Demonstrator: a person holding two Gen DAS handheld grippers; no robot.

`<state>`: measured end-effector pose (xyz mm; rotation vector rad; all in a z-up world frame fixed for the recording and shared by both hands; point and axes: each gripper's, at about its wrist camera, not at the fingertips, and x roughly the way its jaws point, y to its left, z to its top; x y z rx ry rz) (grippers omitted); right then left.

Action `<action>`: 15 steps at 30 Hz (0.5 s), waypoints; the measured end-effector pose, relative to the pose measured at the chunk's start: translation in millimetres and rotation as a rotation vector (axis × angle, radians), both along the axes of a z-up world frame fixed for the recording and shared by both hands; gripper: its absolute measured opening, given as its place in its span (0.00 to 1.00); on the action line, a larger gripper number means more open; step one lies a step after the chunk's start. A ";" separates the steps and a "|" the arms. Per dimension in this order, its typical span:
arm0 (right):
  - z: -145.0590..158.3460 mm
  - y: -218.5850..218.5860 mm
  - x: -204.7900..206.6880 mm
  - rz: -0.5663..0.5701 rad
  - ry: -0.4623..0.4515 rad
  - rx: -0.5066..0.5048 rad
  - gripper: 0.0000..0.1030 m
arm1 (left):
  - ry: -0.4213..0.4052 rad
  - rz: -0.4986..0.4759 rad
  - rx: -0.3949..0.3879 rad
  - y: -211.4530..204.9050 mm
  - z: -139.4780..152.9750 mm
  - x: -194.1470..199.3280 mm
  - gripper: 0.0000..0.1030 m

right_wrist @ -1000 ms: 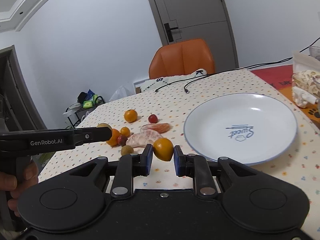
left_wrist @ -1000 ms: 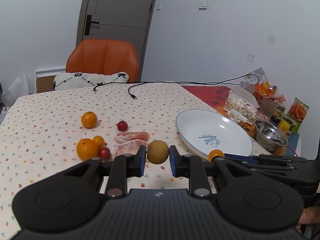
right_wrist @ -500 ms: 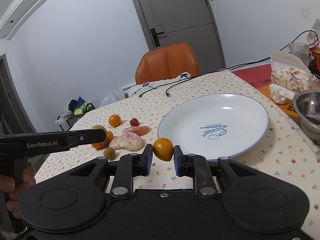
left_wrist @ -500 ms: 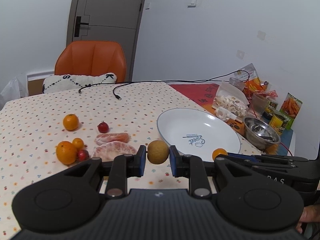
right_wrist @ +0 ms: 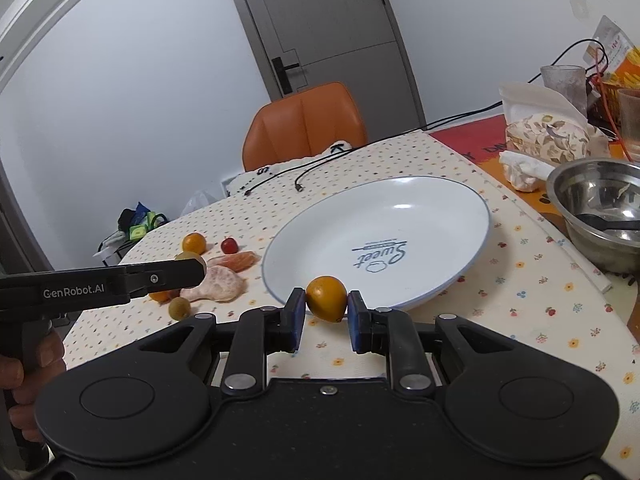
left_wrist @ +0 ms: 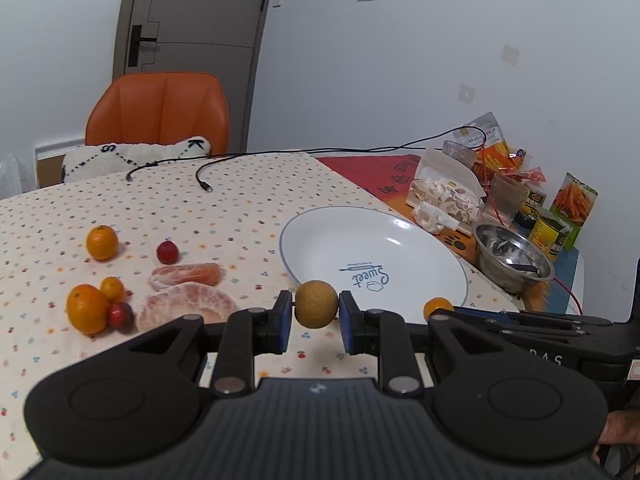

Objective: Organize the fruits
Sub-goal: 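Carry the tomato with the right tool while the left tool carries the brown fruit to the plate, then open the right tool over the plate while the left tool opens too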

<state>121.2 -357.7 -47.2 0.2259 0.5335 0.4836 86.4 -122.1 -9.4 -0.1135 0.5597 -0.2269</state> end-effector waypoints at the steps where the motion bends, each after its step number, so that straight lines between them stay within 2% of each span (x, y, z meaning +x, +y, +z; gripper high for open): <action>1: -0.5 -0.9 1.3 -0.003 0.001 0.001 0.20 | 0.000 -0.004 0.000 -1.4 -0.6 1.9 0.22; 15: -1.4 -8.1 19.6 -0.044 -0.001 -0.006 0.21 | 0.022 -0.053 0.006 -23.0 -10.8 33.5 0.22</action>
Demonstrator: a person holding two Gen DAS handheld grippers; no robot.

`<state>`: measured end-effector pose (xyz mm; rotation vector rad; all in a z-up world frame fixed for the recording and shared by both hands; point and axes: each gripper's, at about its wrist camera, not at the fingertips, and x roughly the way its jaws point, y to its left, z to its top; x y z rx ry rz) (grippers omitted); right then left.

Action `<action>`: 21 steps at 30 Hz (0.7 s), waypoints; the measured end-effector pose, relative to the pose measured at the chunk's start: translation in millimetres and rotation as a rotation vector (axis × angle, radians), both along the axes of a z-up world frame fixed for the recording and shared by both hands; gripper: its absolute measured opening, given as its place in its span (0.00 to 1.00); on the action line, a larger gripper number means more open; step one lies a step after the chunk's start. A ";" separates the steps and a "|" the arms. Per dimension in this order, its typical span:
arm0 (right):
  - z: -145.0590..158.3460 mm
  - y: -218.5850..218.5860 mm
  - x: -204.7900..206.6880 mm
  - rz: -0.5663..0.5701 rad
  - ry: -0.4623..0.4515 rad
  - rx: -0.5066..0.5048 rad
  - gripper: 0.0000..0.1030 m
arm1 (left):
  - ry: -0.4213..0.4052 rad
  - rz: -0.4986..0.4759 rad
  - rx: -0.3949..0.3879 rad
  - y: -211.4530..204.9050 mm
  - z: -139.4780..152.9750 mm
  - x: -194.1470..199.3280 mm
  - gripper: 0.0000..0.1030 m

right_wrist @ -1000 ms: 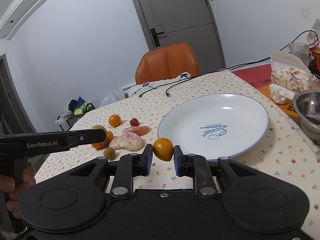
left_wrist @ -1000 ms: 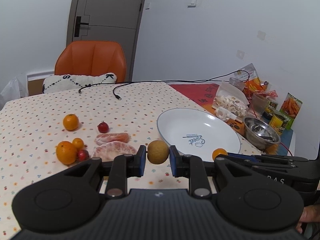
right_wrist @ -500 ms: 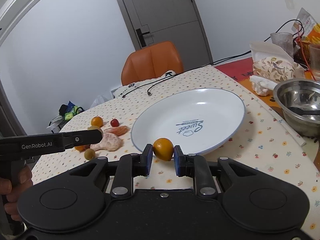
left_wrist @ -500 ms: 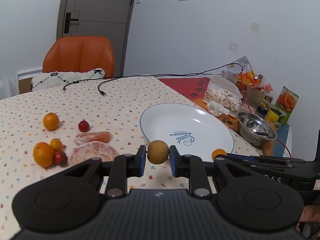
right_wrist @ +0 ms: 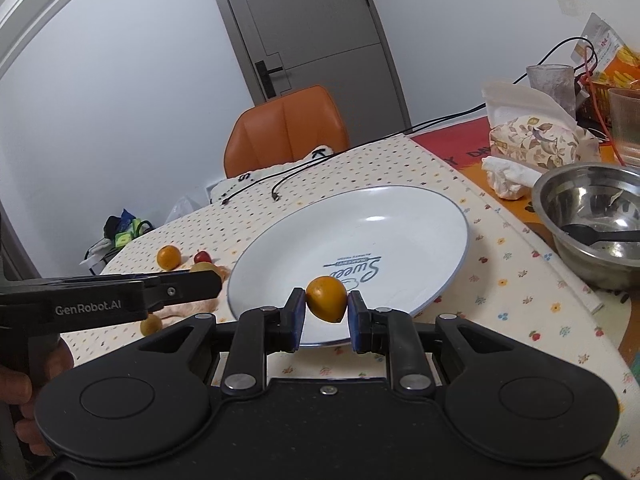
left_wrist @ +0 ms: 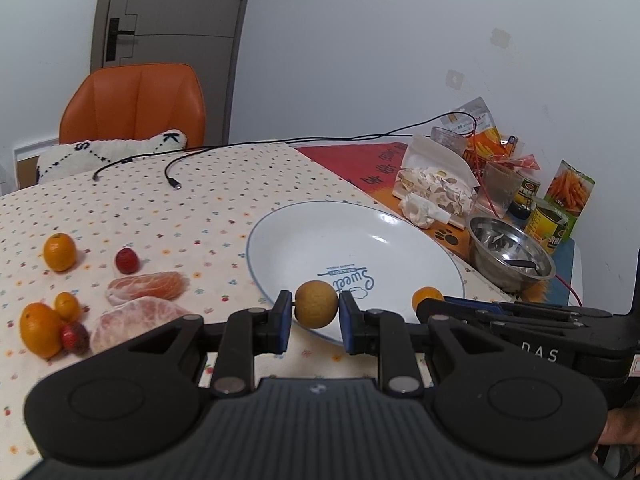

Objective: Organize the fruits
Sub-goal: 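Open the right tool over the plate while the left tool opens too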

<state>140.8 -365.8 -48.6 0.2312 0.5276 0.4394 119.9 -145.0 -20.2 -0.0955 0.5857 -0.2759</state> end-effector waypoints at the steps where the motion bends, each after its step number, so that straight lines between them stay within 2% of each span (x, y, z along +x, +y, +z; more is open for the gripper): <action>1: 0.2 -0.8 0.3 -0.004 -0.002 0.000 0.21 | 0.001 -0.004 0.000 -2.0 -0.4 2.0 0.22; 12: 4.4 -11.3 -2.5 -0.043 -0.021 0.003 0.22 | 0.001 -0.034 0.013 -18.0 0.3 13.8 0.23; 17: 5.7 -12.1 -7.0 -0.047 -0.023 0.006 0.26 | -0.007 -0.011 0.023 -15.7 1.8 9.8 0.27; 20: 5.2 -11.6 -8.0 -0.051 -0.017 0.010 0.32 | 0.008 0.002 0.013 -10.7 1.1 6.9 0.28; 21: 5.2 -11.4 -9.2 -0.055 -0.018 0.010 0.37 | 0.011 0.006 0.010 -8.8 0.8 5.7 0.29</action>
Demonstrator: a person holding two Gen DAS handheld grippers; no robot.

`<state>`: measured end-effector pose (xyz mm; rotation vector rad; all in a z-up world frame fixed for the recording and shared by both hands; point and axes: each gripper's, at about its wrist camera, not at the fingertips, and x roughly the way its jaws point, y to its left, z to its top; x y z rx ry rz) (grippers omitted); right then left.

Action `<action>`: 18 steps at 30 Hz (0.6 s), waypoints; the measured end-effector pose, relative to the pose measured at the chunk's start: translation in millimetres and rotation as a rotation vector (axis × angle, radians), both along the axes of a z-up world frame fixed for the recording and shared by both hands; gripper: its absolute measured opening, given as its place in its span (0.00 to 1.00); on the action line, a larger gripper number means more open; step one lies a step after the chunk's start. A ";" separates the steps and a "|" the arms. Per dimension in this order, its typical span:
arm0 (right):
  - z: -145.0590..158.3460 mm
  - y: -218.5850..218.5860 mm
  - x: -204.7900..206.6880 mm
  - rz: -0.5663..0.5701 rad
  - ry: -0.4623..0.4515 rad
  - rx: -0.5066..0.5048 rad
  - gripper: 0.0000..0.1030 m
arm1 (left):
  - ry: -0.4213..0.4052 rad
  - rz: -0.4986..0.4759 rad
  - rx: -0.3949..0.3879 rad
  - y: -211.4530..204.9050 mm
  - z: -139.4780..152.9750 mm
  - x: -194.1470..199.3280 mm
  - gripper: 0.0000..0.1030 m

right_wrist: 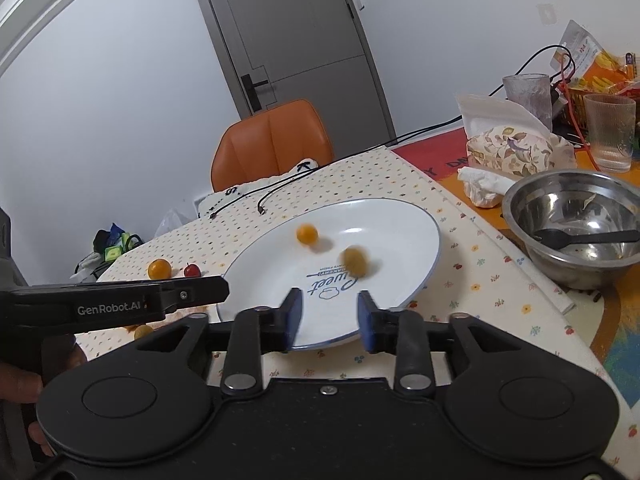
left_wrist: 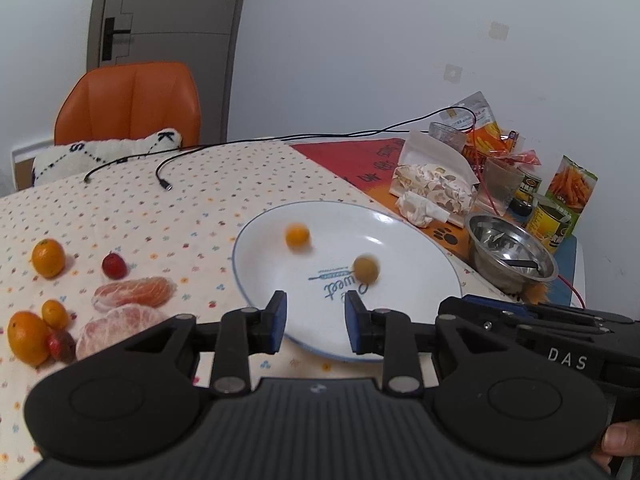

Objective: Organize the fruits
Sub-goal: 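Open the right tool over the plate while the left tool opens too, then move both open tools back from the plate toward the fruit cluster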

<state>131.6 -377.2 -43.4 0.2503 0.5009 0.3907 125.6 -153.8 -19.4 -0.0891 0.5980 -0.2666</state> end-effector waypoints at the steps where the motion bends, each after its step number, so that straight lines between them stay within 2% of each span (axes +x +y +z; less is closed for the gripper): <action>1: 0.3 0.4 -1.4 -0.003 -0.003 0.000 0.43 | 0.002 0.004 -0.002 2.0 -0.1 -1.5 0.29; 6: 4.3 2.9 -8.0 -0.007 -0.026 0.012 0.62 | 0.001 0.030 -0.012 11.1 2.2 -10.4 0.36; 8: 6.8 4.1 -11.2 -0.016 -0.037 0.019 0.70 | -0.003 0.042 -0.015 15.7 4.0 -14.7 0.41; 10: 9.8 5.7 -13.3 -0.028 -0.047 0.019 0.81 | -0.010 0.056 -0.021 20.8 6.1 -18.9 0.52; 18: 20.2 18.5 -23.0 -0.029 -0.075 -0.007 0.96 | -0.032 0.110 -0.032 40.8 14.0 -34.9 0.76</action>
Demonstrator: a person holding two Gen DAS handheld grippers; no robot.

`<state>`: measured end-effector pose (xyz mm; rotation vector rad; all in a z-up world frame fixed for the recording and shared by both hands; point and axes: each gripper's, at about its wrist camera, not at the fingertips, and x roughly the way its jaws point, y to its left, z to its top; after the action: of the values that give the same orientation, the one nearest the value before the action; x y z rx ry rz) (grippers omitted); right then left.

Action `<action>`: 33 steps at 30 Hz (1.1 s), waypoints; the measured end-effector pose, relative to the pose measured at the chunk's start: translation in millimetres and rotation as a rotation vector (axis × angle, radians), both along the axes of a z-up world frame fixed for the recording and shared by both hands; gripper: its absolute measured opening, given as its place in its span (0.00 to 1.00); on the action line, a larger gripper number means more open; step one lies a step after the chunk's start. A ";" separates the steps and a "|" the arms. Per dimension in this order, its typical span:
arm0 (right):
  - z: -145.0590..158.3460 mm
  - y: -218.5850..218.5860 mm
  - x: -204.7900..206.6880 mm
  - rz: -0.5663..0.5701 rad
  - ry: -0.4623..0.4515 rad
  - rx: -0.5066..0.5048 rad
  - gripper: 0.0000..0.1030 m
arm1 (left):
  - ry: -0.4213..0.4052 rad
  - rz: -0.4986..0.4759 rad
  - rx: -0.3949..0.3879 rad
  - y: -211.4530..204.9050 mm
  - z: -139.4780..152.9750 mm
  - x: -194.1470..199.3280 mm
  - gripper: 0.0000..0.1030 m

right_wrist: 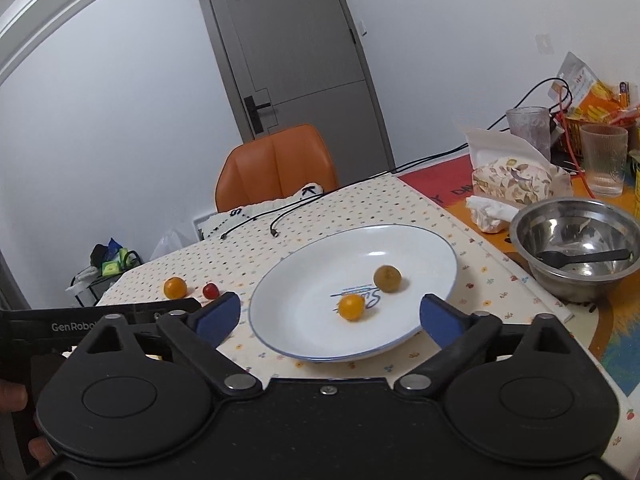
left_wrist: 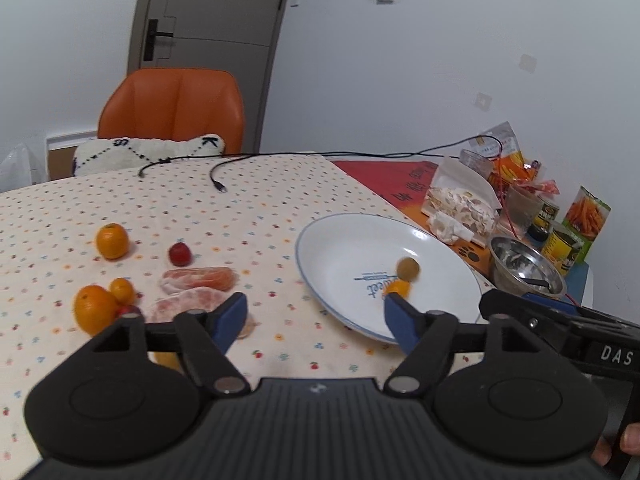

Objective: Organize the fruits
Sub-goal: 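Move both open tools back from the plate toward the fruit cluster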

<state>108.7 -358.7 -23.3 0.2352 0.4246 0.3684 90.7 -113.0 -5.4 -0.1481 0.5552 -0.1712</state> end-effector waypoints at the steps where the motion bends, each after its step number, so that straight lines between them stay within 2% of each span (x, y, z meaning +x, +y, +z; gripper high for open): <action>1: 1.1 1.9 -1.0 0.005 -0.001 -0.001 0.97 | -0.005 0.007 0.000 2.6 1.1 -2.3 0.78; 5: 6.1 10.7 -6.7 0.014 -0.009 -0.015 1.00 | -0.016 0.017 -0.002 10.8 5.3 -11.1 0.81; 17: 16.2 33.2 -16.7 0.034 -0.023 -0.043 1.00 | -0.031 0.056 -0.005 37.3 11.8 -35.2 0.84; 21: 18.2 40.5 -20.0 0.049 -0.026 -0.054 1.00 | -0.039 0.069 -0.005 44.5 13.3 -42.3 0.89; 33: 18.6 59.1 -22.8 0.100 -0.019 -0.067 1.00 | -0.031 0.099 -0.003 64.8 13.7 -51.4 0.89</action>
<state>85.8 -299.6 -4.6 0.1453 0.4306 0.4533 39.3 -48.2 8.3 -0.1753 0.5159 -0.0775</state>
